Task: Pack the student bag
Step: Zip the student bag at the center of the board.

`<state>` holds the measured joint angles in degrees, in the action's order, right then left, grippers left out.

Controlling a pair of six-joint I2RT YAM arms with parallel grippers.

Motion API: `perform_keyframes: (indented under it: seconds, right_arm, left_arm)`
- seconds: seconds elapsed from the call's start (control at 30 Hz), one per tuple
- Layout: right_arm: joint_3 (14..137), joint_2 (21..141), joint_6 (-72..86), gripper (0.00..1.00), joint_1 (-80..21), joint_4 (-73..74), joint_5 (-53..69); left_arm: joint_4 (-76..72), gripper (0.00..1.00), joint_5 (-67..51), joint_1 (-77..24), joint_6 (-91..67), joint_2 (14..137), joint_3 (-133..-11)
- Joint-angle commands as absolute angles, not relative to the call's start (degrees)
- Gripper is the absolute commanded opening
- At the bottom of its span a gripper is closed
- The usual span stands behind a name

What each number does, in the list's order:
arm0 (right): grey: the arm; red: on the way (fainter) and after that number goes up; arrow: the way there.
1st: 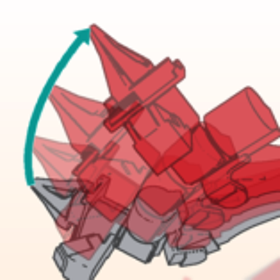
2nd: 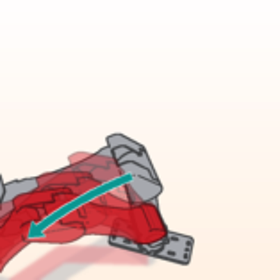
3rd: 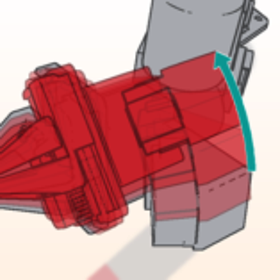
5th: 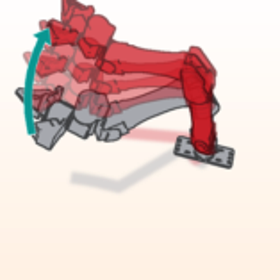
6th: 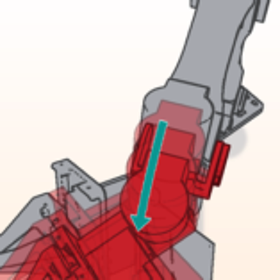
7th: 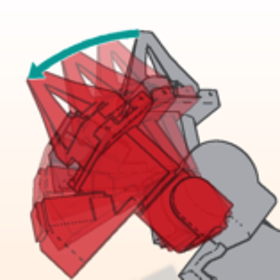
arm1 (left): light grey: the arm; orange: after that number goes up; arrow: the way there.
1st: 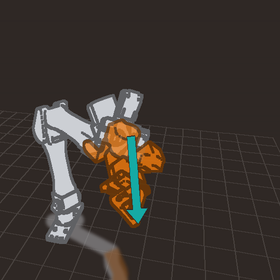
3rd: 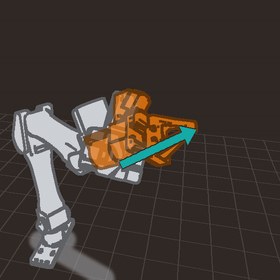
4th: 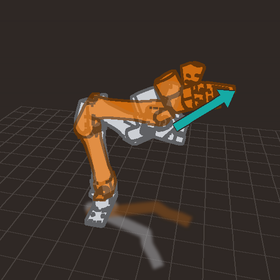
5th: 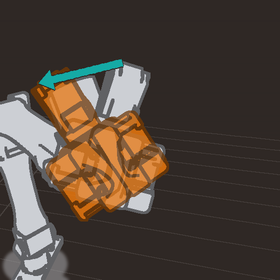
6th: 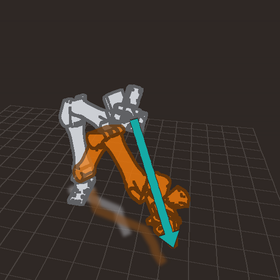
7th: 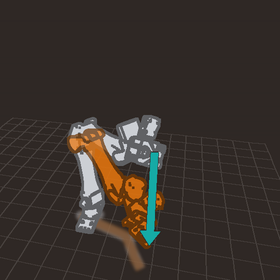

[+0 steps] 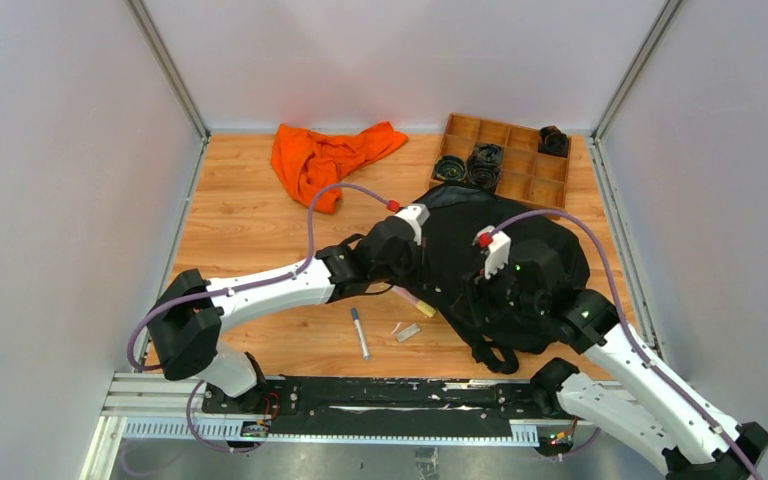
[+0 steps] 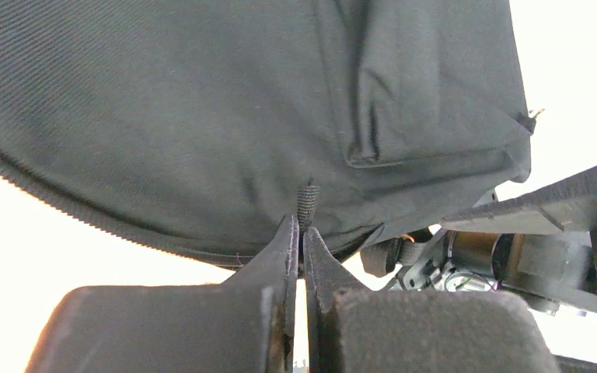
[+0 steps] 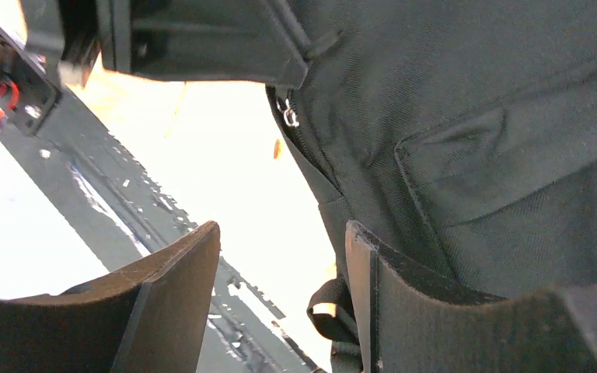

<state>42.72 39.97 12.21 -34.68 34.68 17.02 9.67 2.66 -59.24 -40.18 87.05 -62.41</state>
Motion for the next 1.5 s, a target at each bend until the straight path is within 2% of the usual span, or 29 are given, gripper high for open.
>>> perform_keyframes:
  seconds: [0.0,0.1,0.2,0.4,0.7,0.77,0.8,0.83,0.87,0.9,0.93,1.07,1.27,1.47]
  right_arm:
    - [40.68,39.64,3.22,0.65,-42.79,27.06,2.24]
    - [39.90,39.83,-1.40,0.66,-46.41,24.46,-5.91]
    - [39.21,41.84,-5.89,0.67,-48.96,22.00,-9.12]
    - [39.36,46.94,-7.19,0.66,-53.07,19.92,-9.76]
    - [35.58,48.04,-4.25,0.63,-53.26,14.83,-6.61]
    - [35.42,49.21,-3.69,0.58,-53.26,14.68,-8.03]
    - [35.56,49.62,-3.45,0.52,-53.26,14.95,-8.87]
    - [35.79,49.79,-3.10,0.43,-53.28,15.33,-9.73]
    - [36.02,49.83,-2.72,0.30,-53.26,15.87,-10.66]
    - [36.23,49.68,-2.32,0.12,-53.26,16.66,-11.24]
    - [36.48,49.47,-2.21,0.01,-53.26,17.79,-10.94]
    - [37.00,47.49,-0.43,0.00,-53.27,22.03,-12.04]
    - [36.48,43.73,8.93,0.00,-53.26,23.54,-13.09]
    - [36.02,41.75,13.40,0.00,-53.26,27.14,-13.55]
  left_arm:
    - [-3.30,0.00,-8.29,-55.58,-44.69,83.40,-57.46]
    - [-2.11,0.00,-9.13,-55.37,-44.51,83.80,-58.06]
    - [-2.60,0.00,-9.86,-55.31,-45.19,84.17,-58.01]
    - [-2.55,0.00,-9.23,-54.58,-46.38,82.80,-57.61]
    - [-2.36,0.00,-9.28,-52.82,-46.77,80.27,-56.65]
    - [-3.62,0.00,-10.62,-52.82,-47.44,80.59,-56.24]
    - [-4.16,0.00,-11.28,-52.82,-47.82,80.64,-56.11]
    - [-4.10,0.00,-11.47,-52.82,-47.91,80.69,-56.07]
    - [-3.86,0.00,-11.23,-52.76,-47.84,80.68,-56.07]
    - [-3.53,0.00,-10.78,-52.67,-47.55,80.44,-56.02]
    - [-3.17,0.00,-10.34,-52.46,-47.25,80.10,-56.07]
    - [-0.44,0.00,-9.54,-49.97,-45.38,78.74,-57.70]
    - [12.33,0.00,-9.44,-41.83,-41.01,81.60,-66.30]
    - [11.65,0.00,-14.19,-34.41,-40.52,86.22,-71.02]
